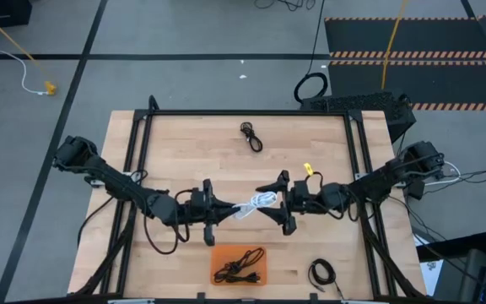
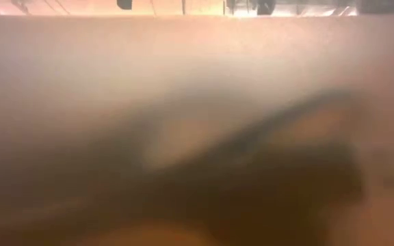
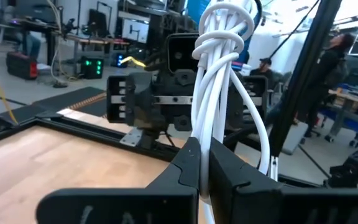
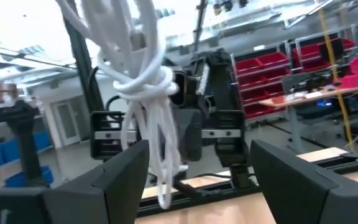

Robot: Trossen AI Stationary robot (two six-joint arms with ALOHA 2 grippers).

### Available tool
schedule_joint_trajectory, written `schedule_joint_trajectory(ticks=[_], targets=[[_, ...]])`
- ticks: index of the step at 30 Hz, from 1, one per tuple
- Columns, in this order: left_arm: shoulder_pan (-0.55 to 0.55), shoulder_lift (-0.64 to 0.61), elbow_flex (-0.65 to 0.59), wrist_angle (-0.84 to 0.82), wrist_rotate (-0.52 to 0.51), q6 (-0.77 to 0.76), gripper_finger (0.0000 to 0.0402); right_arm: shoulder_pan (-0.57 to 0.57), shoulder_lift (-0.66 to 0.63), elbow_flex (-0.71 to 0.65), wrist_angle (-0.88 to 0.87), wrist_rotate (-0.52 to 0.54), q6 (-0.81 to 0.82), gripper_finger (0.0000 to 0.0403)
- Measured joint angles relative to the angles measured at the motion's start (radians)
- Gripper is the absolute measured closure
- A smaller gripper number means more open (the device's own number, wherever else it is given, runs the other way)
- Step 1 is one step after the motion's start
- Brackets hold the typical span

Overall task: Pick and place USB-C Cables
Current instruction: Put the white charger cable into the orange bin

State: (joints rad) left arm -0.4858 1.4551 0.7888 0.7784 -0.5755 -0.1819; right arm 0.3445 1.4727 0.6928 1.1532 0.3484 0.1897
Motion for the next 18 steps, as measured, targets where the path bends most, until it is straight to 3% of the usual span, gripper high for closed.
schedule_joint_trajectory(ticks=[8,13,18], targets=[[0.01,0.0,0.0,0.0,0.0,0.005,0.0391,-0.032,0.0,0.07,-0.087,-0.093,0.004,0.0135],[0.017,0.0,0.0,-0.005,0.004,0.005,0.0393,-0.041,0.0,0.111,-0.148,-0.095,0.0,0.0139],[0.017,0.0,0.0,-0.006,0.022,0.005,0.0392,-0.05,0.0,0.119,-0.163,-0.101,0.0,0.0182]])
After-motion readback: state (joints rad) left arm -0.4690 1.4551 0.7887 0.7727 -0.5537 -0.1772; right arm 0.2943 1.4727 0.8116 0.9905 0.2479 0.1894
